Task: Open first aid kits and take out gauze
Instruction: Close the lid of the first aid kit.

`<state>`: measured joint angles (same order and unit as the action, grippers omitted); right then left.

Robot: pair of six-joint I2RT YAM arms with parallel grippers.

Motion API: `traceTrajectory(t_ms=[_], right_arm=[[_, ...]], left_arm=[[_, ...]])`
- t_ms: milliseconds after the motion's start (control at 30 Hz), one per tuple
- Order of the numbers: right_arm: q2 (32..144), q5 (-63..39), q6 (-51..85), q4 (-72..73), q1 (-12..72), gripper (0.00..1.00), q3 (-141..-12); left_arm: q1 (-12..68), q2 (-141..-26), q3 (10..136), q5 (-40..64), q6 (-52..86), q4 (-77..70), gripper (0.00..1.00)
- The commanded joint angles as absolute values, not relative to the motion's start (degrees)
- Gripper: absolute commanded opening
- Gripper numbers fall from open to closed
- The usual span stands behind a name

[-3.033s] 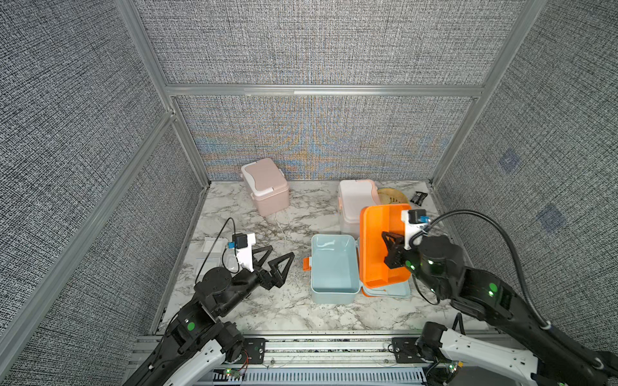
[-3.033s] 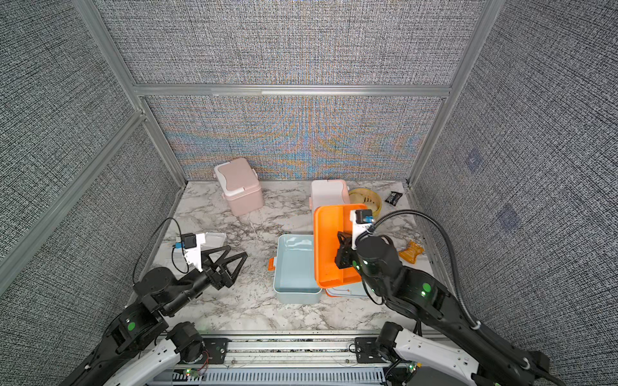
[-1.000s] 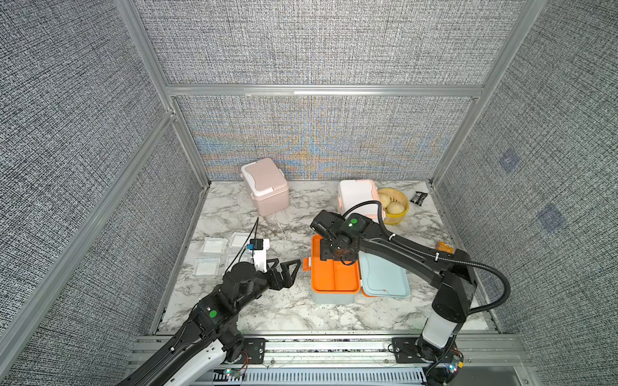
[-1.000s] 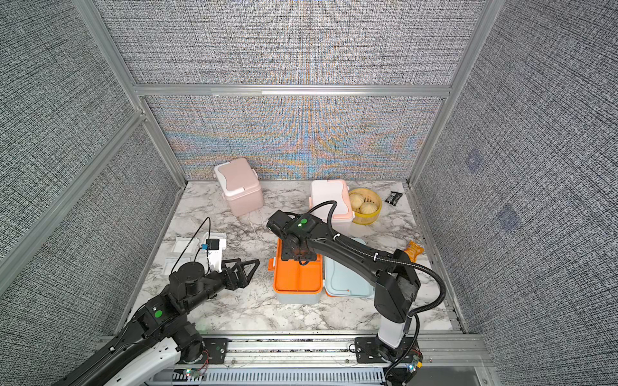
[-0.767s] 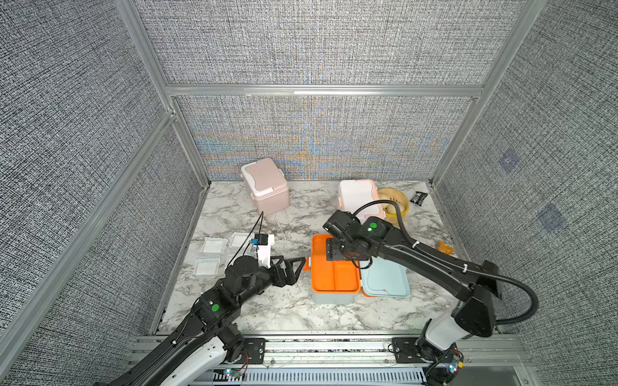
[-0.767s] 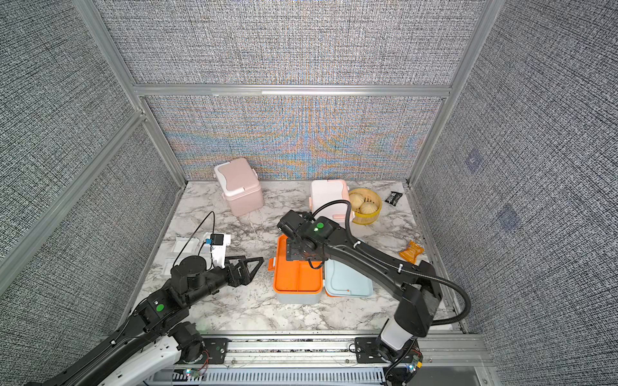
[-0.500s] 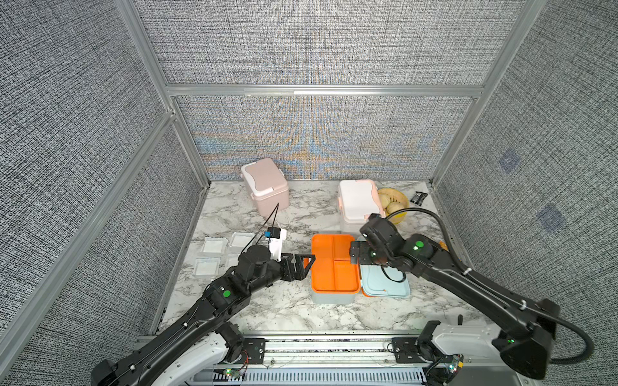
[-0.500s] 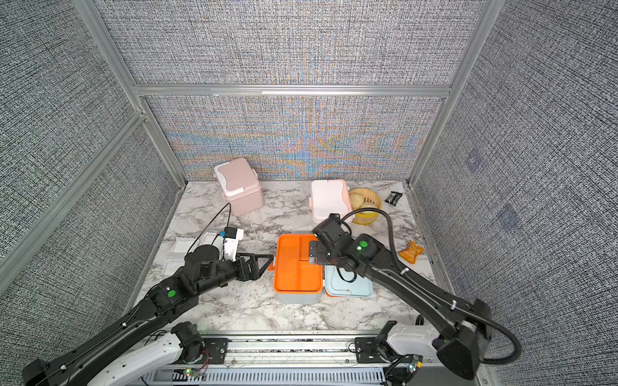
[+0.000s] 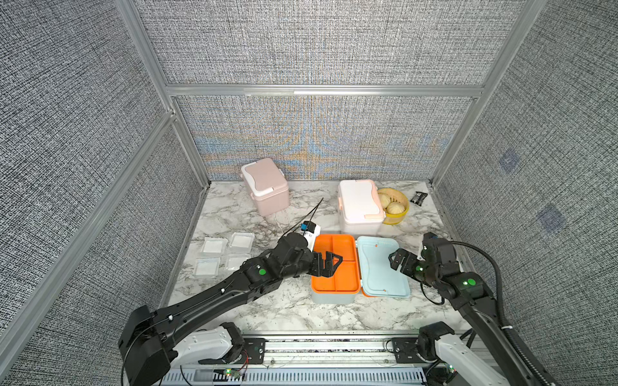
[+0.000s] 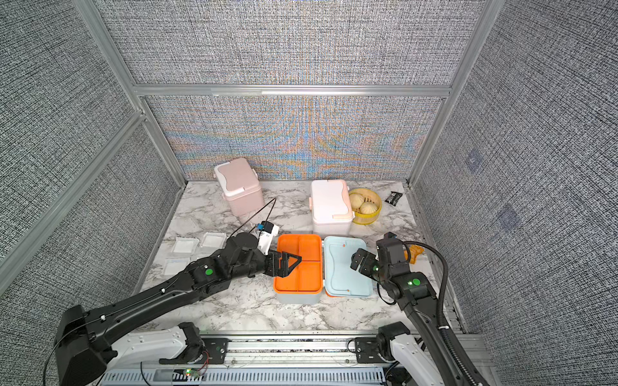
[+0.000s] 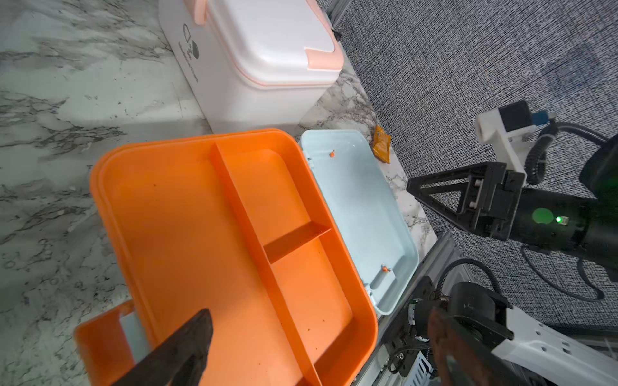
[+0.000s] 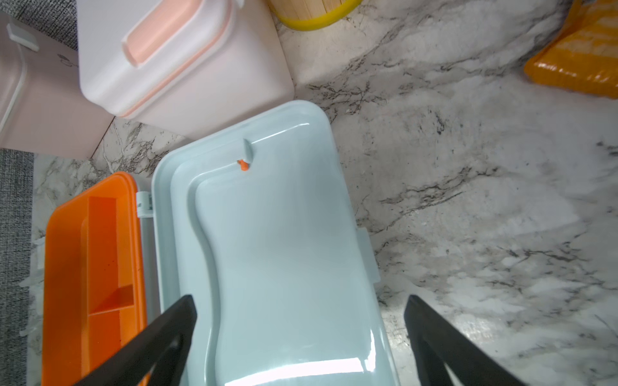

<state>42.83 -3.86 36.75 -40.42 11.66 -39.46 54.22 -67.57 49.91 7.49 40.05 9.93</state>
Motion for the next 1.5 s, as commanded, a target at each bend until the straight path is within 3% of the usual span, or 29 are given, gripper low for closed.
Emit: traceTrajectory(t_ms=[0, 200, 533, 733, 1033, 1467], right_arm=[[42.70, -13.69, 36.65, -36.09, 7.29, 0.99, -36.98], [44.96, -21.32, 36.44, -30.47, 1.94, 0.99, -32.48], [51.57, -27.90, 36.30, -23.72, 0.70, 0.99, -29.86], [52.72, -32.33, 35.95, -25.39, 0.66, 0.99, -33.72], [45.18, -32.94, 39.96, -28.35, 0.58, 0.99, -40.68], [46.12, -41.30, 49.62, -17.76, 4.50, 0.99, -48.22]], left_arm=[[54.44, -70.84, 51.48, 7.20, 39.12, 9.22, 1.00], [54.55, -77.42, 52.29, 8.52, 39.97, 6.34, 1.00], [54.76, -83.27, 51.56, 11.23, 42.44, 1.32, 1.00], [55.62, -84.60, 51.50, 12.44, 43.48, -0.77, 1.00], [56.16, -84.46, 50.37, 13.17, 44.62, -4.26, 1.00], [56.16, -84.80, 47.79, 14.94, 49.91, -15.47, 1.00]])
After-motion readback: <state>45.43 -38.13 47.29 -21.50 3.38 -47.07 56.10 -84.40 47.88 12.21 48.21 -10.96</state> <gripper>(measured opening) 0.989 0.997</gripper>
